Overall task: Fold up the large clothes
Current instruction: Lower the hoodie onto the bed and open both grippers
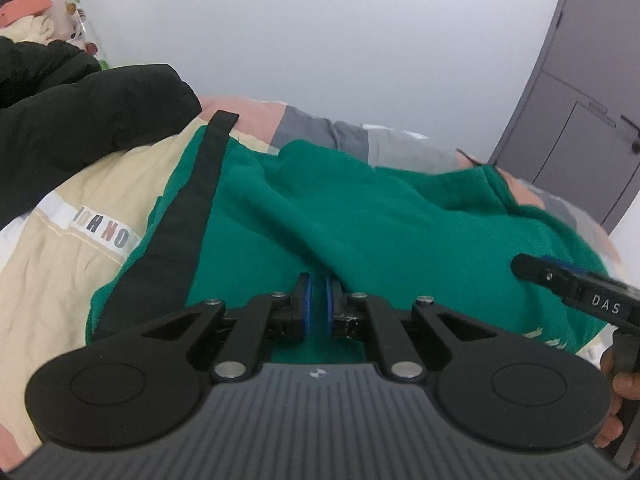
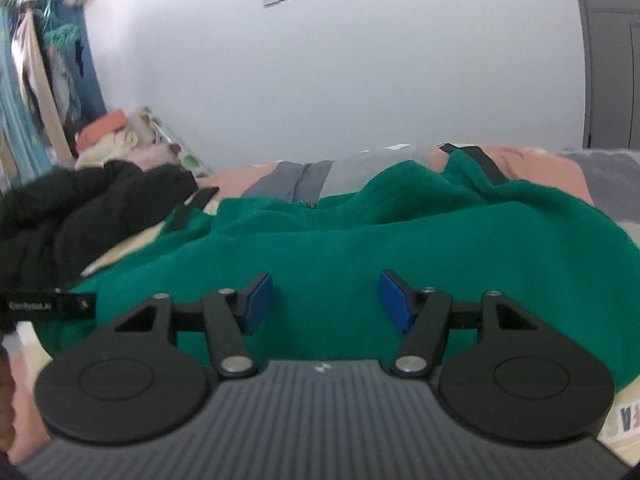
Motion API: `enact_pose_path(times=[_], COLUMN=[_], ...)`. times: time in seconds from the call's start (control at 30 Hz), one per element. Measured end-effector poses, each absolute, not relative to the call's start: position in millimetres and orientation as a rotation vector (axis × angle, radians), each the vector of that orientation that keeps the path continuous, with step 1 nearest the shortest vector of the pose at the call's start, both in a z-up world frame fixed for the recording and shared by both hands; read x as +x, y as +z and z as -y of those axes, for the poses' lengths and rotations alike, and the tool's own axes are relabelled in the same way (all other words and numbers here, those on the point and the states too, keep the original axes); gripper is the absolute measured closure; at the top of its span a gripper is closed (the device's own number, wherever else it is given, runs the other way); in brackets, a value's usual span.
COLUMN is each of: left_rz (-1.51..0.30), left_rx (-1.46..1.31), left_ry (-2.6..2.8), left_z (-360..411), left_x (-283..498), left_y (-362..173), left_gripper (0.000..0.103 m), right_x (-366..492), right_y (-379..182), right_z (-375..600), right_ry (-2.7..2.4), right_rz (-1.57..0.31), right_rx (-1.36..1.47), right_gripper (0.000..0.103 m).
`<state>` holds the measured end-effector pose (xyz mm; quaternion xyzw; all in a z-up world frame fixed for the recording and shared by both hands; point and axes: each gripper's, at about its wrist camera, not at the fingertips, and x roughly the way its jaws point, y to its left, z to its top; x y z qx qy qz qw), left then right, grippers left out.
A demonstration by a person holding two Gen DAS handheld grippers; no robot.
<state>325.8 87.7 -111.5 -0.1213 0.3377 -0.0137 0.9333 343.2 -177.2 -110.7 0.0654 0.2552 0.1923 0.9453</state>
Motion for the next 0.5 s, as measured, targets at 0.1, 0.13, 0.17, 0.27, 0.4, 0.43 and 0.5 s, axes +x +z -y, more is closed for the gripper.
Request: enact_pose_path(times=[0.1, 0.13, 0.17, 0.27, 0.4, 0.43, 0.5], left_rz=[-0.723, -0.731, -0.737, -0.752, -0.758, -0.757, -0.751], left_rx=[-0.22, -0.217, -0.213, -0.211, -0.223, -0.229, -0.238], left_ry=[-0.018, -0.014, -0.012, -0.003, 0.006, 0.008, 0.012], left_z=[-81.1, -79.4, -78.0, -74.8, -75.0, -75.7, -76.6], left_x=[331.6, 333.4, 335.2, 339.6, 342.3, 342.1, 340.3], left_y=[-120.7, -124.6, -128.8, -139.3, -145.3, -145.4, -144.8], left_gripper=[0.095, 0.095, 0.095, 0.096, 0.096, 0.096, 0.096], right_x=[342.2, 342.4, 343.9, 343.3, 341.6, 340.5, 338.1], right_y=[-116.8, -119.9, -124.2, -128.8, -131.9, -132.6, -132.2], right_z=[175.0, 174.9, 175.5, 171.8, 169.3, 168.5, 167.6], right_ry=[0.411, 0.415, 0.419, 0.416, 0.417, 0.415, 0.41], right_rz=[-0.516, -0.521, -0.527, -0.525, -0.517, -0.514, -0.509], right_rx=[0.098, 0.097, 0.099, 0.083, 0.074, 0.071, 0.068], right_gripper=[0.04, 0.04, 0.04, 0.04, 0.04, 0.04, 0.04])
